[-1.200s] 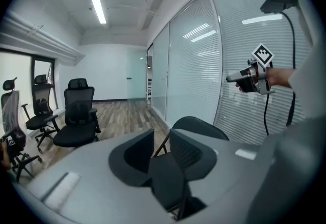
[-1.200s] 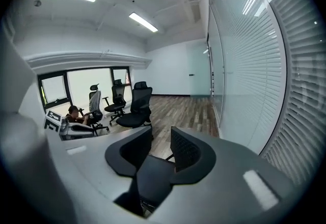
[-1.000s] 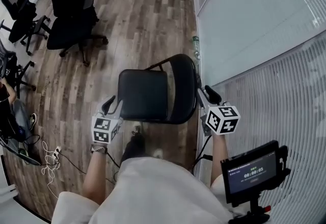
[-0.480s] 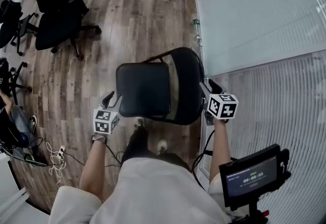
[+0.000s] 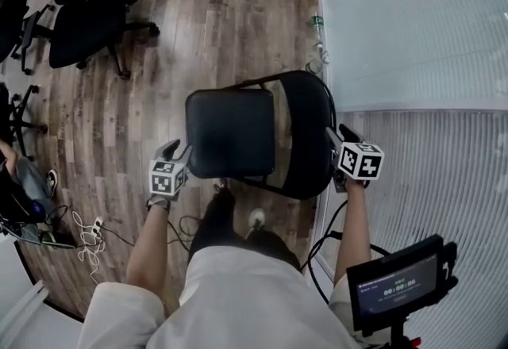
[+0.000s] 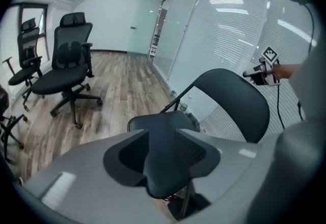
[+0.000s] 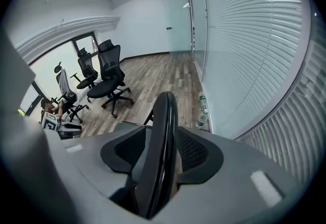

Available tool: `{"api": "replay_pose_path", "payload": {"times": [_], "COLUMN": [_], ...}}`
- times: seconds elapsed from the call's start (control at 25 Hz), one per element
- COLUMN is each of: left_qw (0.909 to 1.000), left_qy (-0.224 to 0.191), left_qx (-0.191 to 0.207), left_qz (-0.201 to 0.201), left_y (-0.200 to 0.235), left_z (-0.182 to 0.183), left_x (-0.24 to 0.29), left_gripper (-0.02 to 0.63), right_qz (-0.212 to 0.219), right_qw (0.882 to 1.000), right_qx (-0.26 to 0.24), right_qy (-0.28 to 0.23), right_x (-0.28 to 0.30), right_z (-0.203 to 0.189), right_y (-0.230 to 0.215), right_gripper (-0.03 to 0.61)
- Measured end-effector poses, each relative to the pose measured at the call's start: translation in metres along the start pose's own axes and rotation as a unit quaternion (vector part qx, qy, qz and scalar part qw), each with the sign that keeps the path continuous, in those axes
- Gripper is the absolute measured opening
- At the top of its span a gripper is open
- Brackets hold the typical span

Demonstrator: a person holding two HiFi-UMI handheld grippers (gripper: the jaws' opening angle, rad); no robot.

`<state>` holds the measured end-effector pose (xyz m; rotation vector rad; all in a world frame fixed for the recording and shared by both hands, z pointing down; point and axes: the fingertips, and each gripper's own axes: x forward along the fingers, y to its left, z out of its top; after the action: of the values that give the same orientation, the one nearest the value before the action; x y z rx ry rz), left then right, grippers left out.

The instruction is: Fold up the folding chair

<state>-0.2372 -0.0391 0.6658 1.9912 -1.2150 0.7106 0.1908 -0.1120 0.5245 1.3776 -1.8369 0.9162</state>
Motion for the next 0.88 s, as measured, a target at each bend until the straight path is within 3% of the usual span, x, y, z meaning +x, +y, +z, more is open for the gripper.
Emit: {"api": "replay_pose_path", "payload": {"times": [0.12, 0.48, 0.72, 0.88], "left_qw": [0.9984, 0.9890, 0.9852, 0.9778], "left_qy": [0.023, 0.045, 0.075, 0.076], "left_qx": [-0.051, -0.140, -0.154, -0.196], "left_qz": [0.000, -0.010, -0.003, 0.001], "left_y": [0.016, 0.036, 0.053, 0.064], "left_z": [-0.017, -0.051, -0.082, -0.091], "left_x": [0.022, 0.062, 0.083, 0.096], "left_gripper": [0.167, 0.193, 0.195, 0.206], "right_qz": [0.002, 0.030, 0.060, 0.070], "right_qw": [1.000, 0.998, 0.997, 0.997], "right_qx": [-0.005, 0.042, 0.041, 0.035], "right_qy": [0.016, 0.038, 0.028, 0.027], "right_x": [0.011, 0.010, 0.026, 0.027], "right_z": [-0.001, -0.016, -0.023, -0.020], "right_y": [-0.011, -0.029, -0.019, -0.015], "right_gripper": [0.199, 0.196, 0.187, 0.184]}}
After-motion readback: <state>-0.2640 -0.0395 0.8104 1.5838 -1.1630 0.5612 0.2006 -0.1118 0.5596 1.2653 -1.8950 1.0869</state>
